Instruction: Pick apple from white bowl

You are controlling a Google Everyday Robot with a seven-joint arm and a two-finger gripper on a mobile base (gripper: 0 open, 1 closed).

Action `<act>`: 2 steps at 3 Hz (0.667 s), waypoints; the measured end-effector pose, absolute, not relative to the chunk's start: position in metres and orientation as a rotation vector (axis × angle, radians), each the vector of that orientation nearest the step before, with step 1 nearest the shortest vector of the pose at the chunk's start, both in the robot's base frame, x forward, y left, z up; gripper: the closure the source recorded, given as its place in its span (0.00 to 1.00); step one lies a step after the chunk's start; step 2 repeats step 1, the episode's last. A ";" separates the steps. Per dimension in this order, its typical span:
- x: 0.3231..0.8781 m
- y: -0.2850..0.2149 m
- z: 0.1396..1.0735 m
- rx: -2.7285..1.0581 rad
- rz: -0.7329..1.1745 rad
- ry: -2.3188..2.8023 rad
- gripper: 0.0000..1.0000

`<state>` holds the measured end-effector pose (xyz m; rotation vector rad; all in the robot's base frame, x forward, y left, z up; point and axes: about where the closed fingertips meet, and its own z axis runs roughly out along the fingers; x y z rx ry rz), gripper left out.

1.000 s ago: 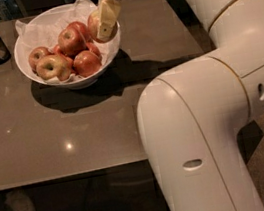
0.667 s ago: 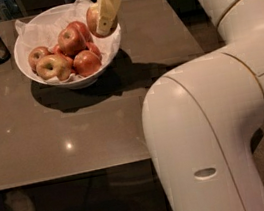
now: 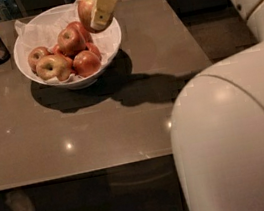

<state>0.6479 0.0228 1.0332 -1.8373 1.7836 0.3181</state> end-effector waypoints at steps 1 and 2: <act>0.648 0.026 1.034 -1.830 0.316 1.778 1.00; 0.648 0.026 1.034 -1.830 0.316 1.778 1.00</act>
Offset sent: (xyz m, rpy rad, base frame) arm 0.0000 0.0000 0.0000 0.0000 0.0000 0.0000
